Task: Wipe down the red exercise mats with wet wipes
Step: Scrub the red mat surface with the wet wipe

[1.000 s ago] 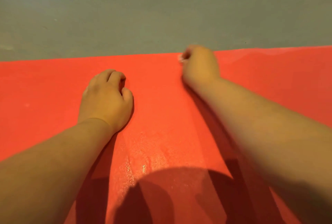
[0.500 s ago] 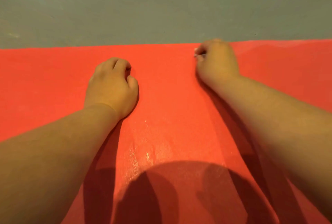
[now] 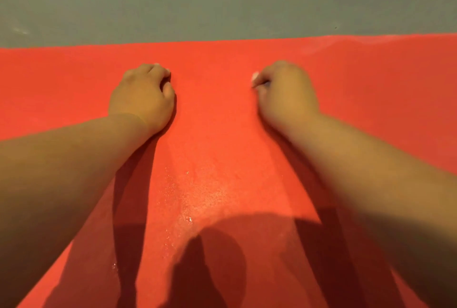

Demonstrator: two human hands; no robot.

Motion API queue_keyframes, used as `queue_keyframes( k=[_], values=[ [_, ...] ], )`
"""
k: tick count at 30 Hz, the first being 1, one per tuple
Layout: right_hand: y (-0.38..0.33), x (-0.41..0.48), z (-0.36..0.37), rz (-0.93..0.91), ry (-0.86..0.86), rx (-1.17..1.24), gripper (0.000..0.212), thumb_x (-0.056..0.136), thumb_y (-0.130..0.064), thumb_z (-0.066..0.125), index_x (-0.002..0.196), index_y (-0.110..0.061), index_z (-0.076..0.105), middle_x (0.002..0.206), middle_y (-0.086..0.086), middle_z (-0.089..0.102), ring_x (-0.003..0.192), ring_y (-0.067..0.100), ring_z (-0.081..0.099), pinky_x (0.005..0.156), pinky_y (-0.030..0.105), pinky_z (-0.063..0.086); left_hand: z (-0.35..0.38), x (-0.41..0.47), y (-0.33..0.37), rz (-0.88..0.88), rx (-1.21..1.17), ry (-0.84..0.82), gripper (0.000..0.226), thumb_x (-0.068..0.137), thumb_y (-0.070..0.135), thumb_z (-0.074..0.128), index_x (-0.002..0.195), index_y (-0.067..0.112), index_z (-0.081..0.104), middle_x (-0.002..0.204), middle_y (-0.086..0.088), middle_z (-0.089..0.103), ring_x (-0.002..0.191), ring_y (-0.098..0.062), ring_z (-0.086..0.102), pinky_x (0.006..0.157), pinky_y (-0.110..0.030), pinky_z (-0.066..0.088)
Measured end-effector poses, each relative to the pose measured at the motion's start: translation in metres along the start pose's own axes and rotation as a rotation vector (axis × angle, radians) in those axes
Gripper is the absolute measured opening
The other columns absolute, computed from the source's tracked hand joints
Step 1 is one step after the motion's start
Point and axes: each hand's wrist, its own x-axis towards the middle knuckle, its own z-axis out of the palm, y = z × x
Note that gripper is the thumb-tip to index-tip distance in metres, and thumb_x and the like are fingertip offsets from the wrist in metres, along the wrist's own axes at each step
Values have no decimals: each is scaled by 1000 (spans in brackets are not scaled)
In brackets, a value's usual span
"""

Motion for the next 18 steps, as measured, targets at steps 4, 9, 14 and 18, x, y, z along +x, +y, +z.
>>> queue_keyframes(
  k=[4,9,14,18],
  values=[
    [-61,-80,6,-330,-162,208,14,87,-18,59,86,-19,73,90,3,65,91,25,56,81,34,43,-9,-8,-2,41,66,-112,41,97,26,43,136,16,50,146,-10,43,129,-36,40,106,-41,32],
    [1,-50,-17,-192,-137,108,17,90,-22,59,95,-16,75,97,10,68,96,29,59,83,32,39,-11,-81,16,34,-13,-218,54,98,34,36,149,20,29,159,-5,19,145,-24,17,117,-40,10],
    [16,-34,-11,197,71,28,20,87,-15,56,96,-13,75,101,15,68,97,31,60,83,30,37,-5,-115,27,36,-121,-120,49,97,28,34,146,24,37,156,5,26,144,-12,19,119,-36,5],
    [-68,-107,5,-227,-158,239,22,89,-21,54,87,-20,75,89,4,66,87,26,58,81,35,44,-7,-108,26,4,-261,-96,47,93,14,37,138,19,49,152,3,35,142,-11,27,119,-31,7]
  ],
)
